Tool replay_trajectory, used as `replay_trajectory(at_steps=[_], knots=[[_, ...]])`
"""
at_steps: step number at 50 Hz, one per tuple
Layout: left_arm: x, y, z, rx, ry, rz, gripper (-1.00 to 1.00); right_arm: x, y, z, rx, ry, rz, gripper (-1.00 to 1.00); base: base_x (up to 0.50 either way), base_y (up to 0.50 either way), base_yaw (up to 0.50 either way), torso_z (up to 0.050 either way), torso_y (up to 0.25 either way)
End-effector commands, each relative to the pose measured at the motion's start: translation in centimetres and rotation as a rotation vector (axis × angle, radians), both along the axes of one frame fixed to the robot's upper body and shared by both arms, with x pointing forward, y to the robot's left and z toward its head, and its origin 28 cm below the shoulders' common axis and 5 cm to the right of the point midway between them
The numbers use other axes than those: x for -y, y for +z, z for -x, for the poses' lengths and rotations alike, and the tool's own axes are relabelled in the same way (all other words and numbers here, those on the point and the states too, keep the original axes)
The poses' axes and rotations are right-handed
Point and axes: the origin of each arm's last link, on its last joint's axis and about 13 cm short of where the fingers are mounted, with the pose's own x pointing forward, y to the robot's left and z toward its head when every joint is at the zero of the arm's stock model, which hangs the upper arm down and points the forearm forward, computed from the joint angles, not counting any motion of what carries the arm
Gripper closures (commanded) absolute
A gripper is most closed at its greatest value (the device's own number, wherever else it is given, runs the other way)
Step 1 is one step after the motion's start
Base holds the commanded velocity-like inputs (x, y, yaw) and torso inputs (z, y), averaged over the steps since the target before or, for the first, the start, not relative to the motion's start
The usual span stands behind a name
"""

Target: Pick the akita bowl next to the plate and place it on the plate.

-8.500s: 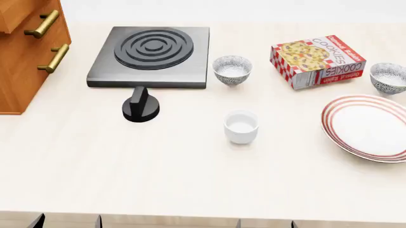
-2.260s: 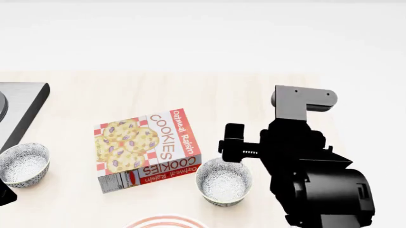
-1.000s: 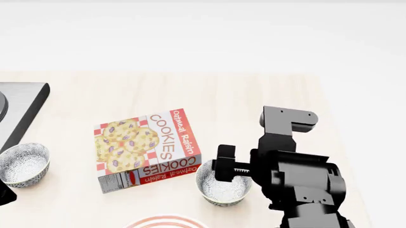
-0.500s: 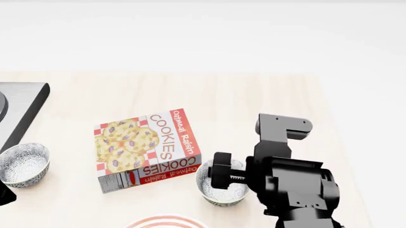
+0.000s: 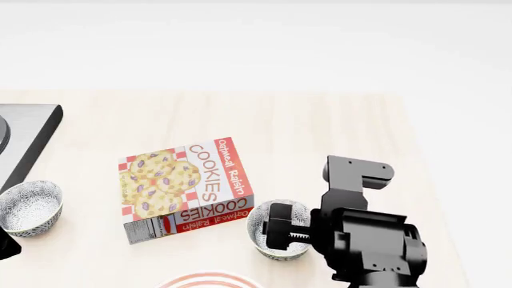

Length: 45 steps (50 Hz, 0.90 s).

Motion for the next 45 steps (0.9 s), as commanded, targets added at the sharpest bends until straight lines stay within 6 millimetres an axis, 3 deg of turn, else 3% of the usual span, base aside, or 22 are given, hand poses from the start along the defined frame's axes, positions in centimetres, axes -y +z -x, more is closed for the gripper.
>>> replay_trajectory(at_steps=[1,43,44,45], knots=[[-0.03,-0.1,0.11,0.014,-0.002,0.016,-1.0,-0.75,-0.29,0.19,-0.016,0.022,-0.044,-1.0,0.0,0.0,0.0,0.0,0.0],[-0.03,-0.06,0.14,0.015,-0.002,0.015,-1.0,-0.82,-1.08,0.68,-0.051,0.049,-0.086,-1.0,0.0,0.0,0.0,0.0,0.0],[-0.03,-0.05,0.14,0.015,-0.002,0.016,-1.0,-0.81,-1.06,0.68,-0.053,0.048,-0.088,1.0,0.0,0.0,0.0,0.0,0.0],[-0.03,-0.03,0.16,0.015,-0.002,0.016,-1.0,-0.83,-1.0,0.65,-0.051,0.05,-0.085,1.0,0.0,0.0,0.0,0.0,0.0]])
